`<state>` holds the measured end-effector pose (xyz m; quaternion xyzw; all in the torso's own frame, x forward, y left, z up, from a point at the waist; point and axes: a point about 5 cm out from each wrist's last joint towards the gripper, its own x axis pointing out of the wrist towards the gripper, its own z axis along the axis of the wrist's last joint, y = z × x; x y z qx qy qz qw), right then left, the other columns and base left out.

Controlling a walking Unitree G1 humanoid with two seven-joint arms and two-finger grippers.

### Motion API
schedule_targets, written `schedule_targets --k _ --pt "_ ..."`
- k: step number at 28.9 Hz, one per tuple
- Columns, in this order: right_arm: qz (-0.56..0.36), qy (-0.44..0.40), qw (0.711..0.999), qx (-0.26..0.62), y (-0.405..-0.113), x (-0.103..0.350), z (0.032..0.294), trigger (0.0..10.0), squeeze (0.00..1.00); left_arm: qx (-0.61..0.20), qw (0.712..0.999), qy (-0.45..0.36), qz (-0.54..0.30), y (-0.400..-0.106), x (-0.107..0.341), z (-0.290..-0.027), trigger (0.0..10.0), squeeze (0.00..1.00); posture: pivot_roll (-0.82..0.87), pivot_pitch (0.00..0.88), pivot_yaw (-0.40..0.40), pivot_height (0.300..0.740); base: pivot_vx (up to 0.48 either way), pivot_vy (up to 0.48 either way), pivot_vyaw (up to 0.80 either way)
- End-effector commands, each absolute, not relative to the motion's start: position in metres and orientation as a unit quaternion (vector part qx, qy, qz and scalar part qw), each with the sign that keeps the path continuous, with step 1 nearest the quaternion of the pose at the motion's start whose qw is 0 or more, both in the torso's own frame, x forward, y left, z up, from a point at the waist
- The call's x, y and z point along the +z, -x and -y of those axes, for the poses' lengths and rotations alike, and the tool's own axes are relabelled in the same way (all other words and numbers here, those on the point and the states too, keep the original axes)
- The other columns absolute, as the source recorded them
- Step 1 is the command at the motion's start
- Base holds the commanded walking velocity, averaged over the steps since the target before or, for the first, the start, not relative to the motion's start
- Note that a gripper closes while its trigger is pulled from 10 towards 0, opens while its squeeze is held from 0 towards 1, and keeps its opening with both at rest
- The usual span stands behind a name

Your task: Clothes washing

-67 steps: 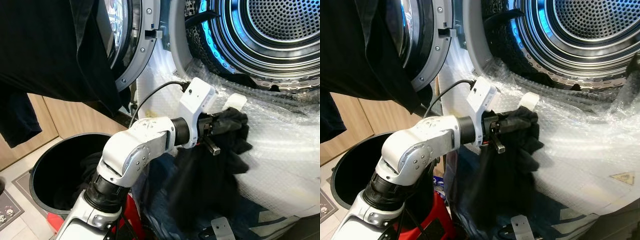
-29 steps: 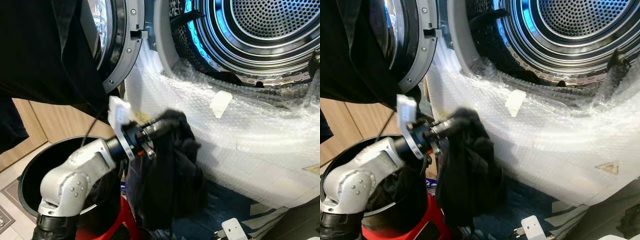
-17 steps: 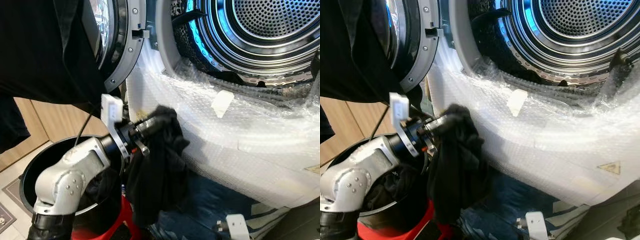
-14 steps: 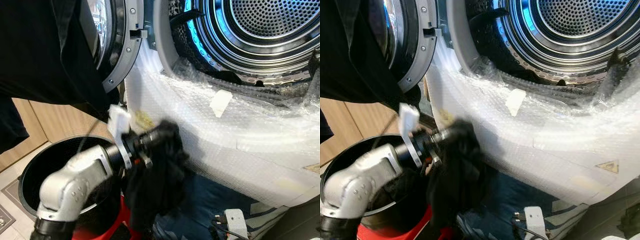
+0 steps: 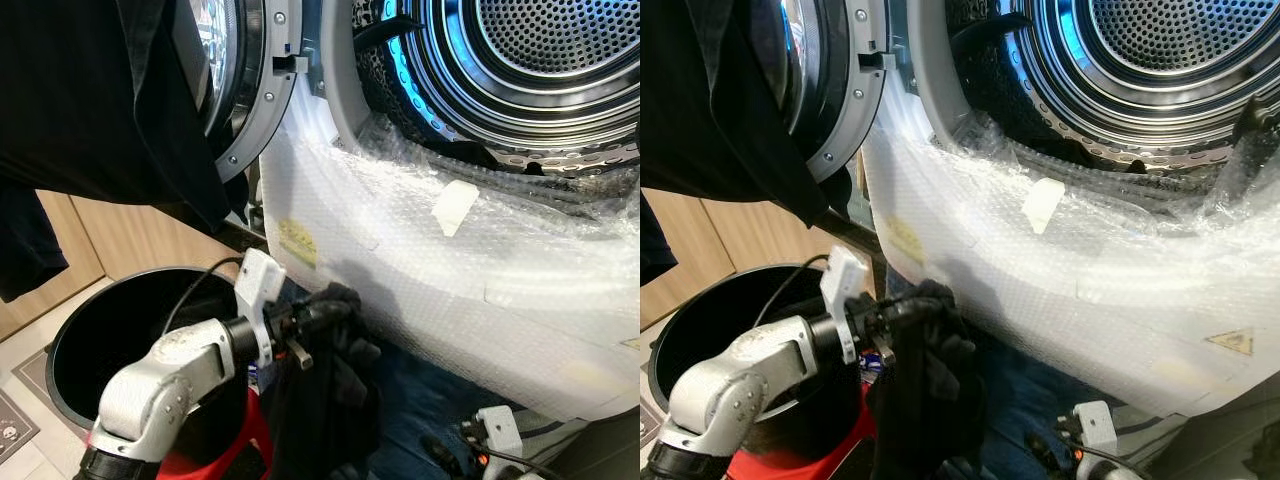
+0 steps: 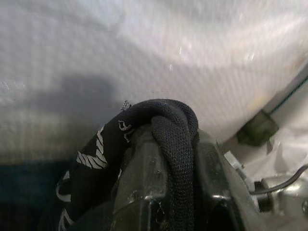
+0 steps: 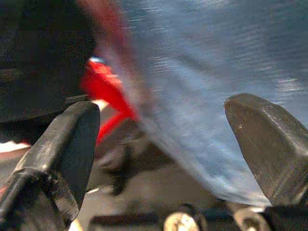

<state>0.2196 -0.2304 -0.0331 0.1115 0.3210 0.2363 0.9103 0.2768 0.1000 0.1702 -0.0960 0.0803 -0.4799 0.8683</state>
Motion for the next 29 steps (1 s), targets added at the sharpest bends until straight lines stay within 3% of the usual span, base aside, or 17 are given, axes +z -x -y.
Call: schedule_targets --k 1,6,11,20,25,29 --pt "-0.304 -0.117 0.906 0.272 -0.221 -0.028 0.229 10.0 1.00 -0.496 0.861 0.088 -0.067 -0.276 0.174 -0.092 0.0 0.00 0.32 0.030 -0.076 0.740 0.000 0.000 0.00" --pt "-0.246 -0.137 0.892 0.354 -0.234 -0.012 0.210 10.0 1.00 -0.522 0.846 0.087 -0.067 -0.271 0.176 -0.082 0.0 0.00 0.29 0.020 -0.051 0.740 0.000 0.000 0.00" --pt "-0.201 -0.115 0.850 0.474 -0.239 0.003 0.176 10.0 1.00 -0.545 0.831 0.073 -0.084 -0.264 0.168 -0.073 0.0 0.00 0.28 0.000 -0.044 0.740 0.000 0.000 0.00" --pt "-0.185 -0.121 0.809 0.545 -0.223 0.016 0.172 10.0 1.00 -0.556 0.823 0.087 -0.081 -0.259 0.167 -0.060 0.0 0.00 0.28 0.000 -0.057 0.740 0.000 0.000 0.00" --pt "-0.178 -0.112 0.817 0.537 -0.231 0.021 0.166 10.0 1.00 -0.552 0.826 0.086 -0.076 -0.262 0.169 -0.057 0.0 0.00 0.28 0.000 -0.059 0.740 0.000 0.000 0.00" --pt "-0.183 -0.121 0.839 0.497 -0.241 0.019 0.159 10.0 1.00 -0.554 0.824 0.091 -0.068 -0.262 0.172 -0.051 0.0 0.00 0.28 0.000 -0.063 0.740 0.000 0.000 0.00"
